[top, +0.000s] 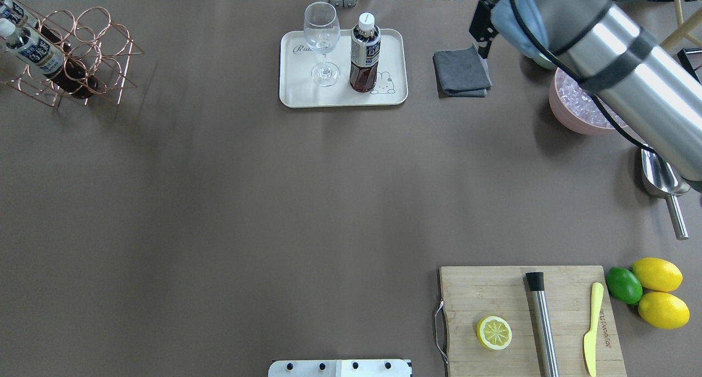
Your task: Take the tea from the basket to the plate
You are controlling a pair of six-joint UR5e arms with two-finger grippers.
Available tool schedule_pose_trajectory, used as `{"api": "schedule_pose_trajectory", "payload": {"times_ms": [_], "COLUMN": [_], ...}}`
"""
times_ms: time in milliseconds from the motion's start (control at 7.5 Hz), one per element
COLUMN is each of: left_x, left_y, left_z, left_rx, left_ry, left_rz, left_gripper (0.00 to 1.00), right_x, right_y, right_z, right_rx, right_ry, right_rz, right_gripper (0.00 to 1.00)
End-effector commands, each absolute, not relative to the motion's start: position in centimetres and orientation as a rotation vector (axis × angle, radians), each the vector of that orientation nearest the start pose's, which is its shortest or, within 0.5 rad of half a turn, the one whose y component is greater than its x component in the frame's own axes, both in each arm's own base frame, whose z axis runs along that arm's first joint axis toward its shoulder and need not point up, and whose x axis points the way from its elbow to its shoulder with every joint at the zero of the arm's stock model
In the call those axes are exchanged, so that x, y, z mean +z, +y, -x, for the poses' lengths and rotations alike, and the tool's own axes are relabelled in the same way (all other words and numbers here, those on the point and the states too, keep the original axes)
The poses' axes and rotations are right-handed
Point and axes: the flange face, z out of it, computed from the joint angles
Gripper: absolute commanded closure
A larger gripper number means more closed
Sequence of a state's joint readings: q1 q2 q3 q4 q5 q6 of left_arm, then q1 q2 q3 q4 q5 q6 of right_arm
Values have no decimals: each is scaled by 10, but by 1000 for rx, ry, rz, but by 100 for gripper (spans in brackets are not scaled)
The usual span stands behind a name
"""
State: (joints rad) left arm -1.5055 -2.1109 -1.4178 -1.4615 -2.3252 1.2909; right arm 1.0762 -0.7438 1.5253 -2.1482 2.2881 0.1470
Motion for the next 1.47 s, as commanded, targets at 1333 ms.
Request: {"api": "schedule_pose_trajectory", "payload": {"times_ms": [1333], "left_x": [423], "left_y": [-725], "left_z": [3], "left_rx": [1345], "left_ry": [465], "left_rz": [-675], "left_gripper": [100], "right_x": [696], "right_y": [-382], "right_z": [-142], "right_rx": [-93], "right_ry": [-781], "right_rz": [261], "right_gripper": [0]}}
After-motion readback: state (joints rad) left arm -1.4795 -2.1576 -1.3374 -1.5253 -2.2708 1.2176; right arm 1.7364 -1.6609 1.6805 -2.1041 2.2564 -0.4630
